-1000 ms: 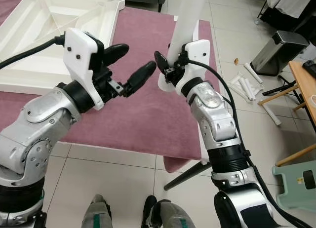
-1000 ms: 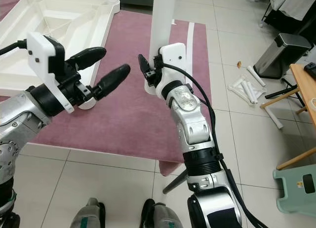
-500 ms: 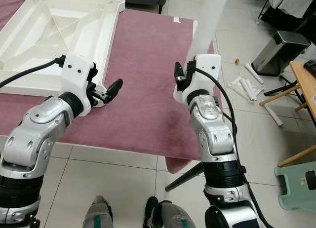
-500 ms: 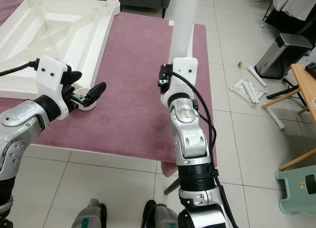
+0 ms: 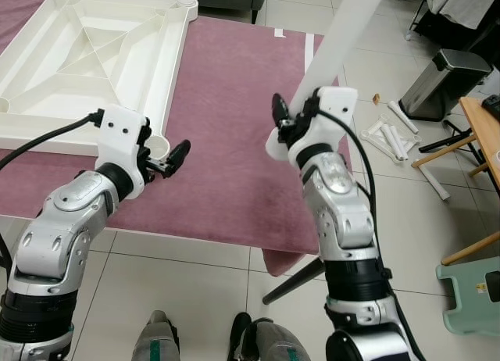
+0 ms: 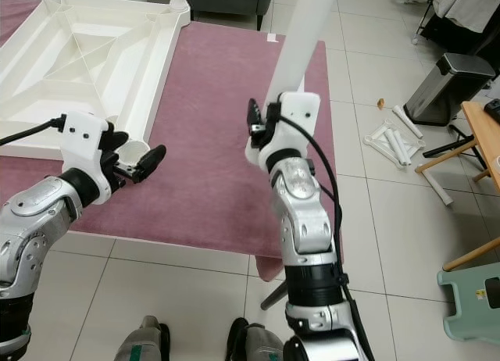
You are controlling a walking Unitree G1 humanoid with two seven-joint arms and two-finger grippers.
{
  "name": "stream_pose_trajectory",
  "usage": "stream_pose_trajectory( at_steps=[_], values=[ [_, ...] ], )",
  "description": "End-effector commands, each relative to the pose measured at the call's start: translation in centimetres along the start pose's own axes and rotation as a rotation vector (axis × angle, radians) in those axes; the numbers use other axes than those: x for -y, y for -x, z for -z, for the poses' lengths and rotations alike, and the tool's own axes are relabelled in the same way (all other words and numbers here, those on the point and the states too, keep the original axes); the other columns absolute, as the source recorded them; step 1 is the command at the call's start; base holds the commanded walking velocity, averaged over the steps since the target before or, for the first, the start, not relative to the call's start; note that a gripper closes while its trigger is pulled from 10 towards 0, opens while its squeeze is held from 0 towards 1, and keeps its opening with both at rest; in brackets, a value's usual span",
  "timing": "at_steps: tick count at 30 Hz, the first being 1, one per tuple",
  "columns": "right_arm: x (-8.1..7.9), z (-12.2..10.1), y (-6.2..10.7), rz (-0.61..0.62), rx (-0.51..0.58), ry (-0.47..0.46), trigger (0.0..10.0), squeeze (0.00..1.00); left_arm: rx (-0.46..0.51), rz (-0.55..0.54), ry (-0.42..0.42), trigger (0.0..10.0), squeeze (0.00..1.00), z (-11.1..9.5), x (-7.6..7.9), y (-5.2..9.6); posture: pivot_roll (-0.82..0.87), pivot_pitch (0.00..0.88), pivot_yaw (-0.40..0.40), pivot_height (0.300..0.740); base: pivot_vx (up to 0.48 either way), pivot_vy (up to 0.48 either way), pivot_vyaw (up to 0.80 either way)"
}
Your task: Building children table
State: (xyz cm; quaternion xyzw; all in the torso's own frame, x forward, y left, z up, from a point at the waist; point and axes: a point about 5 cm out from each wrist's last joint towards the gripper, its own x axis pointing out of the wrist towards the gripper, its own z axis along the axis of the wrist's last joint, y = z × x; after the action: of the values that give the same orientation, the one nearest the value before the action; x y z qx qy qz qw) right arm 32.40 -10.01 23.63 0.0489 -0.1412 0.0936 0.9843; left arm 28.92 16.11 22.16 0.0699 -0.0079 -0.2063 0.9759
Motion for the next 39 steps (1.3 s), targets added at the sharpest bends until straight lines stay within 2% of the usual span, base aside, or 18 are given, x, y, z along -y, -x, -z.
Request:
stream_pose_trajectory(
  at_steps=[1,20,25,35,39],
  values=[
    [0.0,-0.9,0.2,-0.016,0.055,-0.014,10.0,0.0,-0.004,-0.102,0.002,10.0,0.0,0.3,-0.4,-0.2,0.14,0.143,-0.026,0.74,0.0,0.48,0.0],
    [-0.4,-1.1,0.3,-0.07,0.092,-0.01,10.0,0.0,0.018,-0.118,-0.02,10.0,0.0,0.5,-0.2,-0.7,0.14,0.144,-0.028,0.74,0.0,0.476,0.0],
    [-0.7,-1.0,0.4,-0.087,0.093,-0.005,10.0,0.0,0.016,-0.125,-0.043,10.0,0.0,0.8,0.1,-0.9,0.13,0.14,-0.031,0.74,0.0,0.0,0.0],
    [-1.1,-0.6,0.6,-0.145,0.072,0.015,10.0,0.0,0.024,-0.119,-0.027,10.0,0.0,0.8,0.7,-1.3,0.12,0.131,-0.042,0.74,0.0,0.0,0.0],
    [-1.6,-0.2,0.5,-0.202,0.047,0.034,10.0,0.0,0.038,-0.072,-0.034,10.0,0.0,0.5,1.2,-1.8,0.12,0.129,-0.05,0.74,0.0,0.0,0.0]
  ],
)
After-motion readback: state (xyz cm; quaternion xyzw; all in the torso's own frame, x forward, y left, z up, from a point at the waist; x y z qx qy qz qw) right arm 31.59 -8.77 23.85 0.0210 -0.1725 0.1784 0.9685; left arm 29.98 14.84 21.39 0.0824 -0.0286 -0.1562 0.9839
